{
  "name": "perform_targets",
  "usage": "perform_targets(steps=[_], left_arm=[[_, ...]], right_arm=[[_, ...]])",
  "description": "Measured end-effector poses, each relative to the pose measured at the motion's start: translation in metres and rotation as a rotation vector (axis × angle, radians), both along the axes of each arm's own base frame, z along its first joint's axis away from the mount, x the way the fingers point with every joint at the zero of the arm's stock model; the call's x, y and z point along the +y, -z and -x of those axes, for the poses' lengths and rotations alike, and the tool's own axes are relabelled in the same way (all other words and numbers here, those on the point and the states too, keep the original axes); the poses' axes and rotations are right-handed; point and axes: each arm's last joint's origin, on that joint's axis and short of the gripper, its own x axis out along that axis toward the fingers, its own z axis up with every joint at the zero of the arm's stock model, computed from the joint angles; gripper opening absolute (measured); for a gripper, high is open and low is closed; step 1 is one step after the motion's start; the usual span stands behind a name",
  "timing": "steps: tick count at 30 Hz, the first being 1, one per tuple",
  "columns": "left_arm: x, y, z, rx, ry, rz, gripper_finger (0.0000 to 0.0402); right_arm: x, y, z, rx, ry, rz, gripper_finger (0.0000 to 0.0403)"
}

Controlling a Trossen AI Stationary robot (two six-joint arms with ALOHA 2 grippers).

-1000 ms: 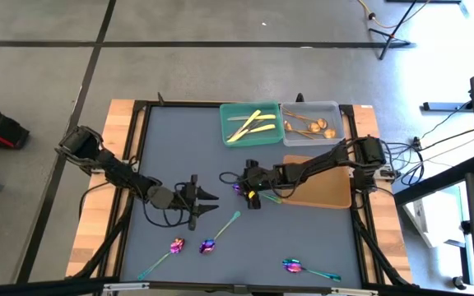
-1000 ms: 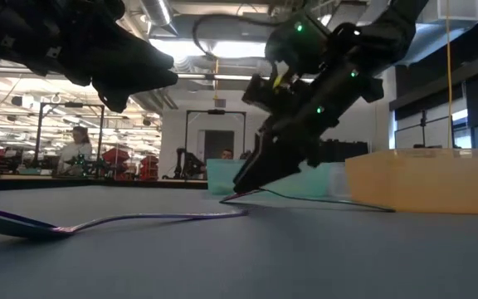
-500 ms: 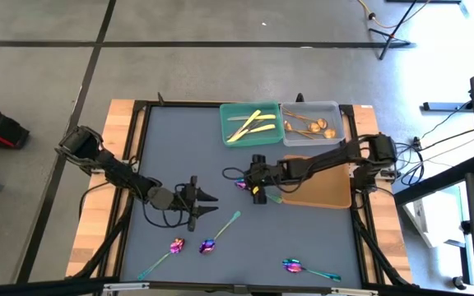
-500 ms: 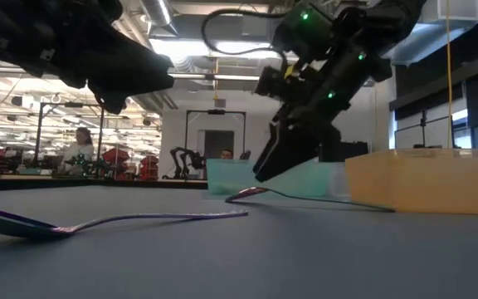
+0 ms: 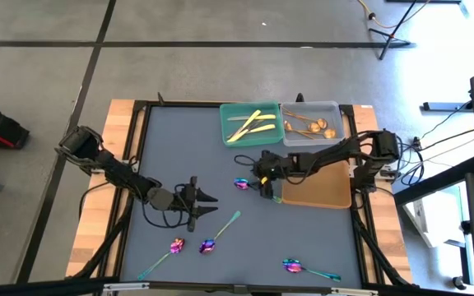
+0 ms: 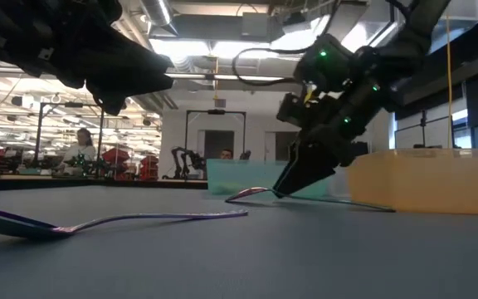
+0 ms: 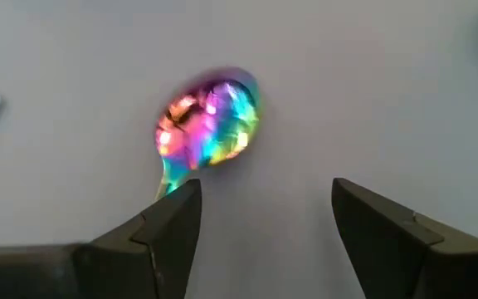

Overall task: Sort silverware by color (type)
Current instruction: Put the iridescent spoon into the orange bin

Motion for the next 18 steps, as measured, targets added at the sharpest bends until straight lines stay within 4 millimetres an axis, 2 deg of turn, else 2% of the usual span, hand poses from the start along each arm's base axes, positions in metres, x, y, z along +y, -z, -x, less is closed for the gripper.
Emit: perform_targets(steps=[6,12,18], left_arm=[[0.001,0.000,0.000,0.000,-0.004,0.000,0.0124],[0.001,0.000,0.000,-0.001,-0.004,0.000,0.0124],[0.001,0.000,0.000,-0.001,-0.006,-0.001,0.0124]], right_arm=[[0.003,0.004,0.004,-0.049,-0.020,-0.035,0.0257],[0.001,-0.007,-0.001,-0.081,0.025,-0.030,0.0257],[0.012,-0.009,-0.004,-0.073,-0.028,-0.145,0.0257]])
